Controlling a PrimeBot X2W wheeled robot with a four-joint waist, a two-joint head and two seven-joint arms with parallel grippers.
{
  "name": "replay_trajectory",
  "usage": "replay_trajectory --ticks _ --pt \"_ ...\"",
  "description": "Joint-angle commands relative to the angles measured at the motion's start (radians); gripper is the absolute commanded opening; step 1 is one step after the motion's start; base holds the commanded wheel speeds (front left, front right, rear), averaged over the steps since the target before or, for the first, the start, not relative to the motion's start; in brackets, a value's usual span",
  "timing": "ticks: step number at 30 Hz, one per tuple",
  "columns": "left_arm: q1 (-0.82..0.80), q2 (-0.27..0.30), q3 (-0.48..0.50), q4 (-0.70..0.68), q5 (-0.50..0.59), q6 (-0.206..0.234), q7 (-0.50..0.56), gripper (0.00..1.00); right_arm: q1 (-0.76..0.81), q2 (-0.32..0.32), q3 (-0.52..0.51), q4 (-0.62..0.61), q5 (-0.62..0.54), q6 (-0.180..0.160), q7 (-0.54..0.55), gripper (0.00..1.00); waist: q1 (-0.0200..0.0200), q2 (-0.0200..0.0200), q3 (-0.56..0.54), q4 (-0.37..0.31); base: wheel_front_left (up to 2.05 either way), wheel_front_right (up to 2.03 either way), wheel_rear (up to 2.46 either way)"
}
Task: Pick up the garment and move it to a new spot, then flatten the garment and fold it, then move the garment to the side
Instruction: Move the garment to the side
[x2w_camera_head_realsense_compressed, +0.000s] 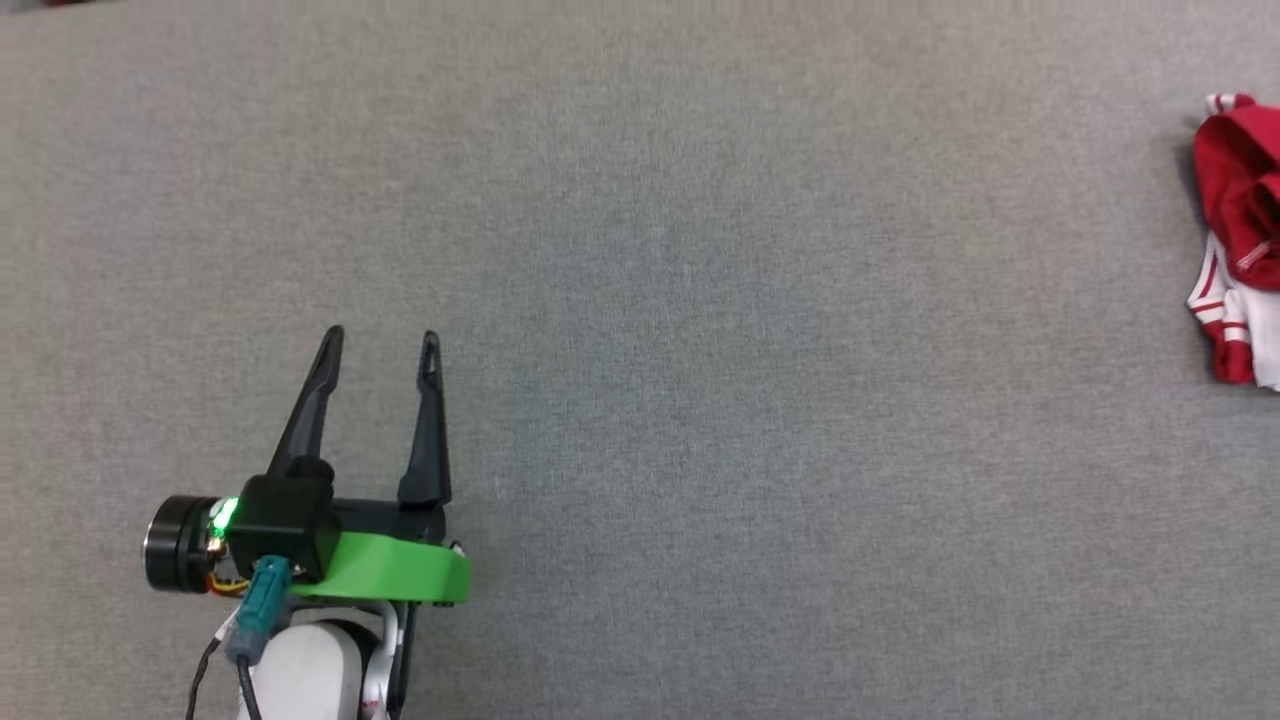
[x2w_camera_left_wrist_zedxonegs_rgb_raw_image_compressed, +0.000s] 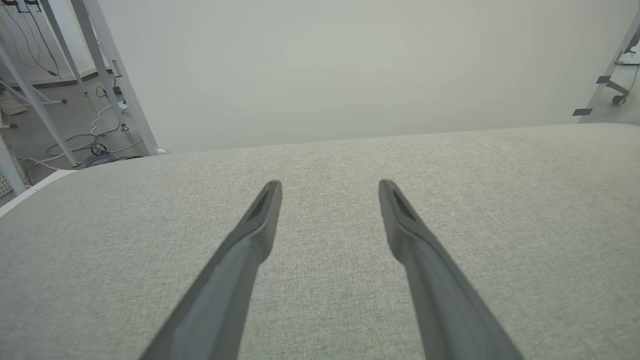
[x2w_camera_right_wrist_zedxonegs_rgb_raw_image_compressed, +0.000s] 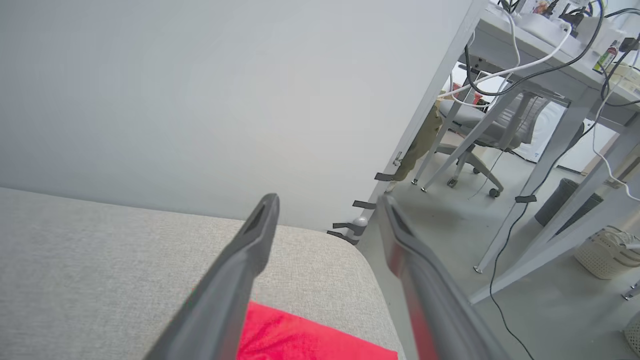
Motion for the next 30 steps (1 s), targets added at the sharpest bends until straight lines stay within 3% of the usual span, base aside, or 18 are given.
replay_trajectory --ticks 1,5,12,13,21,30 --pt "0.012 -0.003 0.014 0.006 -0.011 0.008 -0.006 1.0 0.021 0.047 -0.022 -0.041 -0.03 -0.001 -0.019 1.0 0.0001 0.0 -0.076 0.012 0.0 0.0 0.0" --pt "0.027 -0.006 0.035 0.021 -0.012 0.006 -0.006 1.0 0.09 0.196 -0.098 -0.172 -0.071 -0.001 -0.038 1.0 0.0001 0.0 -0.117 0.035 0.0 0.0 0.0" --pt "0.06 -0.015 0.057 0.042 -0.018 0.005 -0.006 1.0 0.251 0.365 -0.068 -0.38 -0.157 -0.001 -0.043 1.0 0.0001 0.0 -0.171 0.065 0.0 0.0 0.0" --pt "0.071 -0.02 0.064 0.052 -0.021 0.004 -0.006 1.0 0.312 0.426 -0.039 -0.426 -0.179 -0.001 -0.043 1.0 0.0001 0.0 -0.193 0.071 0.0 0.0 0.0" --pt "0.1 -0.028 0.076 0.081 -0.027 0.002 -0.006 1.0 0.48 0.537 -0.005 -0.448 -0.179 -0.001 -0.043 1.0 0.0001 0.0 -0.252 0.083 0.0 0.0 0.0" --pt "0.15 -0.034 0.07 0.104 -0.03 -0.015 -0.006 1.0 0.668 0.596 -0.03 -0.467 -0.17 -0.001 -0.043 1.0 0.0001 0.0 -0.317 0.095 0.0 0.0 0.0"
